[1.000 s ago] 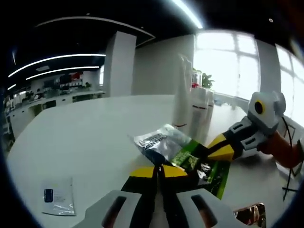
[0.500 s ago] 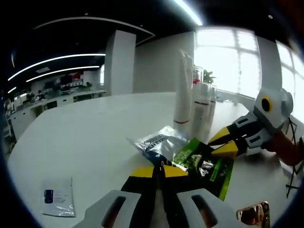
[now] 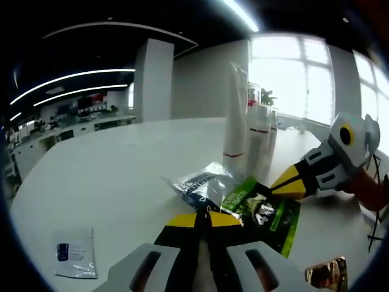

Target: Arrange the skincare products in the storage area until every visible bottle or jar stands upright without overlapping.

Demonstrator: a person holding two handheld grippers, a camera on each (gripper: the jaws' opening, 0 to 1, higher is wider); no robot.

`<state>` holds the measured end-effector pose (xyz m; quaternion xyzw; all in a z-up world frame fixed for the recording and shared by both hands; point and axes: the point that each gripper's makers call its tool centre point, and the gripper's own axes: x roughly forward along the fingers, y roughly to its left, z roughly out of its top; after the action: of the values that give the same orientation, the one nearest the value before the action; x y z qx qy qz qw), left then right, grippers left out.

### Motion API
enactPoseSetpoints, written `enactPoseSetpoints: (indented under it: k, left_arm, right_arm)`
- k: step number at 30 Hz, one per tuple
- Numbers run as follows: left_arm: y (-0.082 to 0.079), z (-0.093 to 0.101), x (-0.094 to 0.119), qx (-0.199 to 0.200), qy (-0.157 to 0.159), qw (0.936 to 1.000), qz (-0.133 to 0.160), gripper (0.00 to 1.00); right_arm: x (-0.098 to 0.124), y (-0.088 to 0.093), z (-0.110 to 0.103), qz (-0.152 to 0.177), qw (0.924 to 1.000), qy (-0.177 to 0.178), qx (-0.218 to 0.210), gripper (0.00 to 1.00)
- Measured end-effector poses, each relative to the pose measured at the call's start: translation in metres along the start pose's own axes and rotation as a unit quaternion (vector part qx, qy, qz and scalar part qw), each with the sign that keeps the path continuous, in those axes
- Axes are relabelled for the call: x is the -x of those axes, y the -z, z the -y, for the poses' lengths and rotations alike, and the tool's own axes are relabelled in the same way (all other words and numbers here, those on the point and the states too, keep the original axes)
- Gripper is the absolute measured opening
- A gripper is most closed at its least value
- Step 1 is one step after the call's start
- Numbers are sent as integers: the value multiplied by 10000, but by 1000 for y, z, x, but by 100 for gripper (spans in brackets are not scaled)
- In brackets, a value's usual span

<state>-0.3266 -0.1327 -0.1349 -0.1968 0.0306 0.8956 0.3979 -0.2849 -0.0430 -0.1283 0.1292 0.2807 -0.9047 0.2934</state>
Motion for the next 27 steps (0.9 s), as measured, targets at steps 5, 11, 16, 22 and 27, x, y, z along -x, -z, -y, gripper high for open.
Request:
enactPoseSetpoints:
  k: [5, 11, 16, 22, 27]
  left_arm:
    - [0, -1, 0, -148, -46, 9999, 2, 4]
    - [1, 4, 2, -350, -140, 9993, 43, 7]
    - [-1, -3, 4, -400, -206, 9990, 83, 10]
    - [-2, -10, 10, -408, -354, 9984, 159, 12]
    - [-13, -21, 16, -561, -564, 9960, 400, 13]
  right_arm:
    - [0, 1, 0, -5, 10000, -10, -25, 0]
    - [-1, 1, -1, 20, 10000, -53, -74, 0]
    - [-1, 2, -2, 22, 9999, -80, -102, 0]
    - [0, 3, -3, 22, 9998, -113, -148, 0]
    - [0, 3, -3, 36, 9998, -124, -165, 0]
